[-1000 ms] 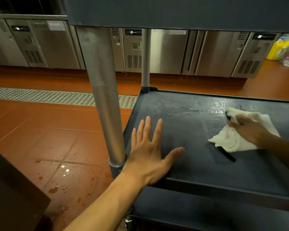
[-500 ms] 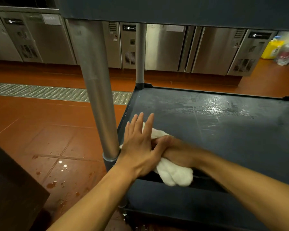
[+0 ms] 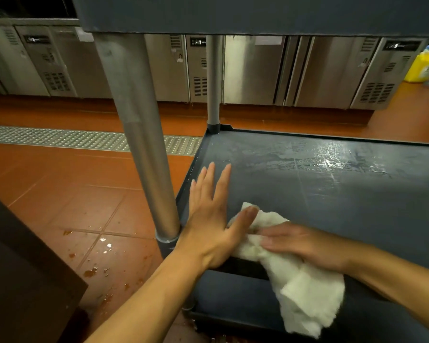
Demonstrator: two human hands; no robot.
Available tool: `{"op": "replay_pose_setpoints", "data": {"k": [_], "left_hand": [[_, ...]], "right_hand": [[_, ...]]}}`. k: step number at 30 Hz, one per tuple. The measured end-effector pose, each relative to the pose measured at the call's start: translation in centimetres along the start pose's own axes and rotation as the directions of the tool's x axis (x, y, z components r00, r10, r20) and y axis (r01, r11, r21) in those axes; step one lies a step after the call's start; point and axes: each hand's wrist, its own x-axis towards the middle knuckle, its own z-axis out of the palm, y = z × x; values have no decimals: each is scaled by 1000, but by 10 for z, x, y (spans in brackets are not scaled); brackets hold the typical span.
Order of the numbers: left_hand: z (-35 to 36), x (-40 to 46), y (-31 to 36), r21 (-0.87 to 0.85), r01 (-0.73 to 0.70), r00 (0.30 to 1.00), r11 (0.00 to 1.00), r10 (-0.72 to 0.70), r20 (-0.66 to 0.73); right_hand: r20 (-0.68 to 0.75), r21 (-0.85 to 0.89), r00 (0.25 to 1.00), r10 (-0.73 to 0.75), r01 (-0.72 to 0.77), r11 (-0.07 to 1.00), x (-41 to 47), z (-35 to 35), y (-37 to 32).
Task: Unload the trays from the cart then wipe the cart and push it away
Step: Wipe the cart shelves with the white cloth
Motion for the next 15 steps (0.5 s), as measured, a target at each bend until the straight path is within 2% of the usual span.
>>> {"op": "replay_pose_setpoints", "data": {"k": [4,9,15], "left_hand": [[-4,-1,-3,-97,8,998,995,-14,-55],[-13,5,-16,-37,-1,992,999,-4,-130],[-19,1,-22,-173,37,990,984,-60,-131]], "right_hand": [[38,-58,998,-51,54,997,44,19,-23],[42,-71,995,-95,98,993,67,21,-24],[31,-101,993,-113,116,988,74,26,-21]]}}
